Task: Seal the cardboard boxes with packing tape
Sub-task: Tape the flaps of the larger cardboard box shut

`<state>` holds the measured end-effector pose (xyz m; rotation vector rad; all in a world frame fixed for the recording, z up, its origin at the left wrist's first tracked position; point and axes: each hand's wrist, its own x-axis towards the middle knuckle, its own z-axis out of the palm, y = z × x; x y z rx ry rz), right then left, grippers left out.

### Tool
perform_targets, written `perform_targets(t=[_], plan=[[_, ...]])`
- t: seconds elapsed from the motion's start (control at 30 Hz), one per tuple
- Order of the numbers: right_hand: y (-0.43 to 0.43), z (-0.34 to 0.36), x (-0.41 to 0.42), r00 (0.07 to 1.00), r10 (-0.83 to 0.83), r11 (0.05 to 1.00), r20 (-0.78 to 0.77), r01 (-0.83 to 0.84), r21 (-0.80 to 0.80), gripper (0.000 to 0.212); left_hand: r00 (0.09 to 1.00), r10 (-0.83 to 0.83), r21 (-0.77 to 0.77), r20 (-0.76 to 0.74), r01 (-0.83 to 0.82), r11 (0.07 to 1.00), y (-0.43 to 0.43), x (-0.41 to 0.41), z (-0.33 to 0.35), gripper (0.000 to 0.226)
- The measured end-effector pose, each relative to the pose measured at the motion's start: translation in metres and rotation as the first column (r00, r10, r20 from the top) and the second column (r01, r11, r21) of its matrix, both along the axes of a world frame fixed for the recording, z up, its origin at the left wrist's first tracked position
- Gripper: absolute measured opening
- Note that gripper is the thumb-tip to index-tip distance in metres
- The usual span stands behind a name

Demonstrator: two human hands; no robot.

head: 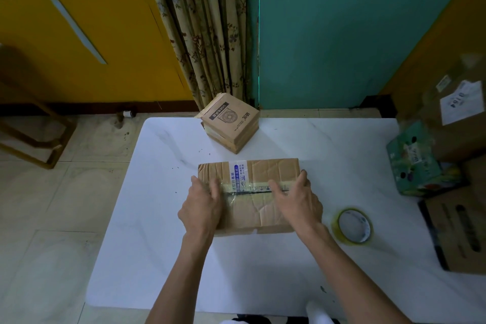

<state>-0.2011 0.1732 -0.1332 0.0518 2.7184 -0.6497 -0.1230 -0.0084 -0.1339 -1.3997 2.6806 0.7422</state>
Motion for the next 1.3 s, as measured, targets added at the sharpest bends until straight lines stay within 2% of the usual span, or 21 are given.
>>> perform_targets(t=[0.07, 0.13, 0.17, 0.4, 0.53, 0.63, 0.7, 0.73, 0.8, 0.87, 0.93, 1.1, 1.2, 1.23, 1.3], plan=[[-0.008, 0.004, -0.001, 0.999, -0.024, 1.000, 0.047, 0.023, 0.009, 0.121, 0.999, 0.000, 0.020, 0.038, 0.000, 1.000, 0.009, -0.004, 0.003, 0.088], [-0.012, 0.004, -0.002, 0.998, -0.052, 0.999, 0.035, 0.052, -0.004, 0.122, 0.998, 0.015, 0.009, 0.057, -0.016, 1.000, 0.012, -0.007, 0.002, 0.106], [-0.012, 0.003, -0.002, 0.998, -0.065, 0.998, 0.020, 0.065, -0.014, 0.117, 0.998, 0.024, 0.012, 0.052, -0.024, 1.000, 0.012, -0.008, 0.002, 0.106], [-0.001, -0.008, -0.006, 0.990, -0.119, 0.985, -0.077, 0.108, -0.132, 0.060, 0.994, 0.035, 0.020, -0.104, -0.034, 0.999, 0.001, -0.002, -0.007, 0.047], [0.012, -0.015, -0.009, 0.988, -0.038, 0.987, -0.150, 0.014, -0.163, 0.034, 0.984, -0.015, 0.019, -0.175, 0.018, 1.000, -0.012, 0.003, -0.010, 0.040], [0.022, -0.019, -0.010, 0.996, -0.043, 0.970, -0.082, 0.022, -0.243, 0.037, 0.983, -0.050, 0.123, -0.178, 0.073, 0.990, -0.023, 0.010, -0.012, 0.047], [0.028, -0.020, -0.005, 0.995, -0.082, 0.938, 0.061, 0.097, -0.332, 0.051, 0.986, -0.008, 0.346, -0.164, 0.065, 0.936, -0.028, 0.017, -0.014, 0.061], [0.029, -0.020, -0.002, 0.985, -0.101, 0.918, 0.136, 0.145, -0.368, 0.053, 0.987, -0.011, 0.402, -0.162, 0.076, 0.912, -0.029, 0.019, -0.017, 0.066], [0.030, -0.021, 0.001, 0.975, -0.112, 0.905, 0.192, 0.180, -0.386, 0.047, 0.988, -0.068, 0.372, -0.142, 0.117, 0.921, -0.027, 0.022, -0.021, 0.063], [0.028, -0.022, 0.000, 0.982, -0.111, 0.921, 0.151, 0.159, -0.356, 0.041, 0.992, -0.087, 0.290, -0.096, 0.112, 0.951, -0.025, 0.020, -0.021, 0.051], [0.026, -0.021, -0.001, 0.990, -0.098, 0.943, 0.100, 0.125, -0.309, 0.042, 0.995, -0.061, 0.250, -0.084, 0.080, 0.965, -0.025, 0.018, -0.018, 0.051], [0.027, -0.013, -0.002, 0.993, -0.076, 0.960, 0.085, 0.096, -0.262, 0.051, 0.989, -0.105, 0.254, -0.102, 0.128, 0.959, -0.027, 0.019, -0.017, 0.052], [0.030, 0.007, 0.001, 0.986, -0.115, 0.909, 0.120, 0.153, -0.388, 0.060, 0.984, -0.054, 0.337, -0.172, 0.111, 0.935, -0.036, 0.026, -0.013, 0.046], [0.030, 0.017, 0.003, 0.988, -0.121, 0.878, 0.094, 0.151, -0.454, 0.059, 0.979, -0.009, 0.398, -0.204, 0.092, 0.913, -0.040, 0.029, -0.014, 0.043], [0.030, 0.033, 0.004, 0.990, -0.133, 0.808, -0.055, 0.076, -0.584, 0.042, 0.961, 0.108, 0.556, -0.256, 0.055, 0.829, -0.045, 0.035, -0.018, 0.042]])
